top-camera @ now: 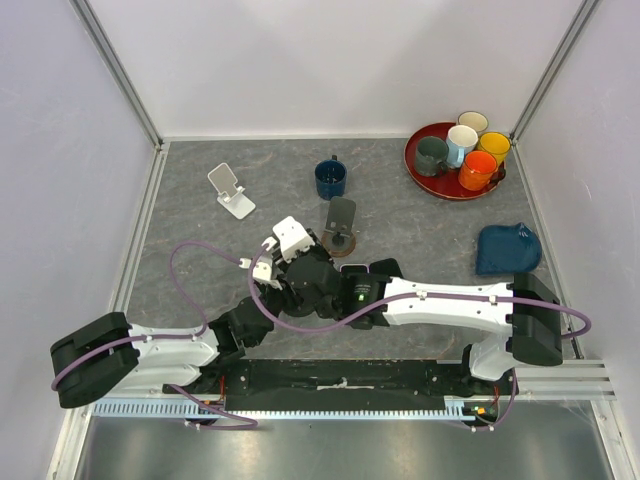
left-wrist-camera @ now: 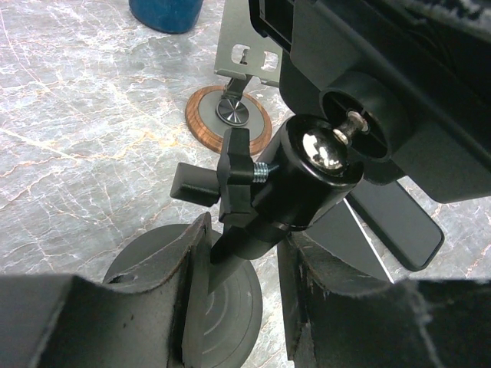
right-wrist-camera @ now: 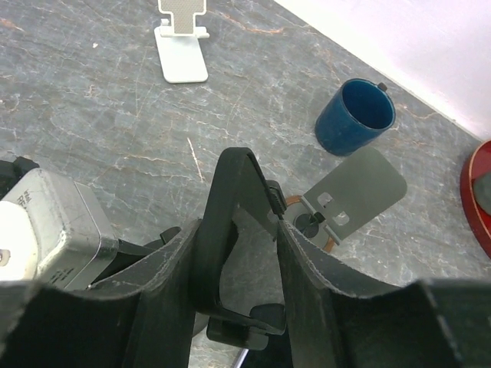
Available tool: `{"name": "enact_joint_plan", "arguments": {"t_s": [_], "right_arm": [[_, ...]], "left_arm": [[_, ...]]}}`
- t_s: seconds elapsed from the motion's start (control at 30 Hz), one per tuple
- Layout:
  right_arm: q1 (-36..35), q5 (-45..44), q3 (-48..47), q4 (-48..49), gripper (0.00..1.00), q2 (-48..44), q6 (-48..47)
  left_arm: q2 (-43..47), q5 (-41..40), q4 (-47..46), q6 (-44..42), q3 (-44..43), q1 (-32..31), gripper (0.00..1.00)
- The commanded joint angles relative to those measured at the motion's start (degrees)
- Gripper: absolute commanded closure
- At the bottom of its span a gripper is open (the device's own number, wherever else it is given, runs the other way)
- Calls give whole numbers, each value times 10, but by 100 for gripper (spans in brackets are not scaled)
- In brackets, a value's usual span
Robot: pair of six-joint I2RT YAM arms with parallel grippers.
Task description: Remove the phone from the phone stand
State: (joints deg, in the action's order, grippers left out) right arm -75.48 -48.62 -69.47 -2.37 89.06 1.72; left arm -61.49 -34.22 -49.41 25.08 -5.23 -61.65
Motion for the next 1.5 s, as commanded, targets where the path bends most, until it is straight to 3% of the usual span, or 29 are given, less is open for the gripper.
{"name": "enact_joint_plan", "arguments": {"t_s": [0.0,0.23,0.33,0.47,0.8,0.93,1.2,1.33,1.47], "right_arm": [[20,23,-24,3,52,0,10],[23,35,-23,-21,68,-2,6],[23,20,-21,-37,85,-6,-2],[23,2,-13,-53,100,-21,-14],[19,-69,-5,-57,100,-13,-36],[18,-23,6,-56,100,-26,-70],[43,156,57,-58,100,-115,-118],[61,207,79,-59,100,-147,-130],[67,182,80,-57,100,-156,-110]], "left_arm": [[-3,-13,33,45,17,-7,98],[-2,-13,32,47,19,-7,98],[2,-19,33,53,22,-7,98],[10,-30,35,61,28,-7,98],[11,-33,42,63,25,-7,98],[23,-43,44,74,34,-6,98],[57,-40,52,89,51,4,98],[58,-33,52,89,51,8,98],[66,-32,54,92,51,12,98]]}}
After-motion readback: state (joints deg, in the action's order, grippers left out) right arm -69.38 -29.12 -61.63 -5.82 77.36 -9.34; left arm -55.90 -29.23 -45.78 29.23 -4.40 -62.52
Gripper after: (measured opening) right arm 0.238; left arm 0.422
